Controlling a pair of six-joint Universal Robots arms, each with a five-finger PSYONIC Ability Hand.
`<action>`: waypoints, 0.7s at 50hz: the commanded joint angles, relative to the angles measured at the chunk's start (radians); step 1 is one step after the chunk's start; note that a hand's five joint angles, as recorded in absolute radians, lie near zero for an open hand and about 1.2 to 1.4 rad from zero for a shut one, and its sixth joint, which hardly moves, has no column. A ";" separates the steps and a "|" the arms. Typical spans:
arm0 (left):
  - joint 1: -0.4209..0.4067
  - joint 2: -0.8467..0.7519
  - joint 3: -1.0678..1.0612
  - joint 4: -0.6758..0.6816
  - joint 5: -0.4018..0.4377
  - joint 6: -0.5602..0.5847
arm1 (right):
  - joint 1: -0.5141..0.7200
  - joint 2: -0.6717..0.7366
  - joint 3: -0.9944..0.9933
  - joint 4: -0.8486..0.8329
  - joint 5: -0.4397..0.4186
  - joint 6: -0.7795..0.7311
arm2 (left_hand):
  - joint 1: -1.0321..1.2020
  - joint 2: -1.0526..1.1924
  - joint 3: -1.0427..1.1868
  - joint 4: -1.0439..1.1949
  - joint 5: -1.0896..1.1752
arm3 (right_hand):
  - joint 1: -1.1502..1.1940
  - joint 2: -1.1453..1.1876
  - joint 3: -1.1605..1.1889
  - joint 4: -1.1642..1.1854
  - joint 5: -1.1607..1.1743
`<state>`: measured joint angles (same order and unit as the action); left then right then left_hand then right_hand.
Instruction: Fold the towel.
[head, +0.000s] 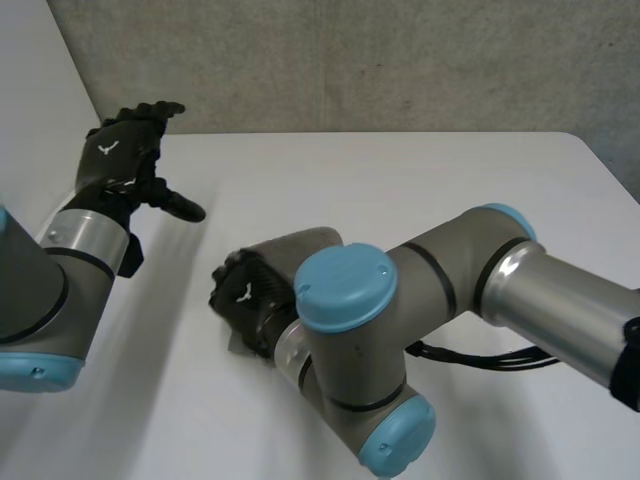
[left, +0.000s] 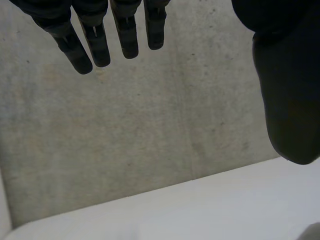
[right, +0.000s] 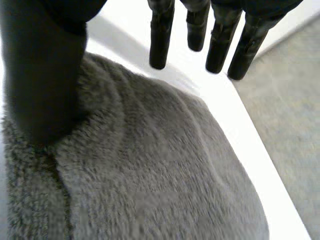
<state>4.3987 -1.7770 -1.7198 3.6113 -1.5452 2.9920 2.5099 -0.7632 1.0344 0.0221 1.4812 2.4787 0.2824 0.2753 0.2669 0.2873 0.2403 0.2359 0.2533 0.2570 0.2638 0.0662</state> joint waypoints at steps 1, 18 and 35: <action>-0.067 -0.097 0.055 -0.088 0.000 -0.019 | -0.098 -0.138 0.110 -0.016 0.053 0.294 | -0.060 -0.053 -0.045 -0.065 -0.193 | -0.061 -0.079 -0.082 -0.089 -0.066; -0.139 -0.318 0.095 -0.276 -0.004 0.010 | -0.229 -0.050 0.139 -0.011 0.044 0.421 | -0.054 -0.047 -0.039 -0.059 -0.187 | -0.061 -0.079 -0.082 -0.089 -0.066; -0.196 -0.153 0.261 -0.402 -0.009 0.059 | -0.345 -0.295 0.151 0.010 0.045 0.448 | -0.063 -0.056 -0.048 -0.068 -0.195 | -0.061 -0.079 -0.082 -0.089 -0.066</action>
<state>4.2188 -2.0172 -1.5490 3.2893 -1.5493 3.0396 2.2206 -0.9011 1.1734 0.0270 1.5181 2.9081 0.2824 0.2755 0.2669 0.2873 0.2449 0.2271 0.2449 0.2368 0.2498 0.0644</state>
